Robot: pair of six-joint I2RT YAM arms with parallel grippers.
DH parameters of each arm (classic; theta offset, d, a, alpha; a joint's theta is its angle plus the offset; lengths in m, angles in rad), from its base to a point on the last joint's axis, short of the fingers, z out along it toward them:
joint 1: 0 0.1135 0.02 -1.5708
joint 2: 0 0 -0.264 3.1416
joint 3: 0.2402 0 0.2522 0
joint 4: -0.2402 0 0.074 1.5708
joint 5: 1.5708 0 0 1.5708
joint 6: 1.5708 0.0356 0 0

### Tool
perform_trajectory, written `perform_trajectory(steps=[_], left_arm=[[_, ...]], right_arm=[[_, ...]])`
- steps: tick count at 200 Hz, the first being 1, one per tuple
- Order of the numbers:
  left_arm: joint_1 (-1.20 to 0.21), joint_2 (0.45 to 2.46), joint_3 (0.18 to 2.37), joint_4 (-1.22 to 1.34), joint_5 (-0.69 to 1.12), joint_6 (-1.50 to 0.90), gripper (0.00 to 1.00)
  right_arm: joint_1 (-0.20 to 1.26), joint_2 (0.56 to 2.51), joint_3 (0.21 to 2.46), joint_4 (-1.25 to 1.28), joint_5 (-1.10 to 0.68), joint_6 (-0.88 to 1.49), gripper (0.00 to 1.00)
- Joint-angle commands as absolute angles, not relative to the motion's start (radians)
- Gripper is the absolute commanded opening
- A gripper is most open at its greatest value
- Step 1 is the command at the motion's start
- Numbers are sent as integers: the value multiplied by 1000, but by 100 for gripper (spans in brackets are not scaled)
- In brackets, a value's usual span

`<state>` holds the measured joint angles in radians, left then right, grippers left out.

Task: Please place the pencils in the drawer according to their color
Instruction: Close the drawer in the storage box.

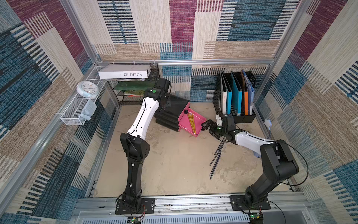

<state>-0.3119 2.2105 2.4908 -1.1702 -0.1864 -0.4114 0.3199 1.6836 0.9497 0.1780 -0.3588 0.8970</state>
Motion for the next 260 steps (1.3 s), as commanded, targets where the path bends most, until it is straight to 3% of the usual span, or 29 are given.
perform_trajectory(steps=[1, 134, 260], left_arm=[[-302, 2230, 2496, -1178, -181, -398, 55], [-304, 2299, 2474, -1177, -164, -396, 54], [-310, 2298, 2433, -1176, -149, -386, 50]], right_arm=[[321, 1714, 954, 263, -371, 914, 99], [321, 1879, 940, 491, -452, 1033, 99], [364, 1943, 1097, 508, -502, 1107, 99]])
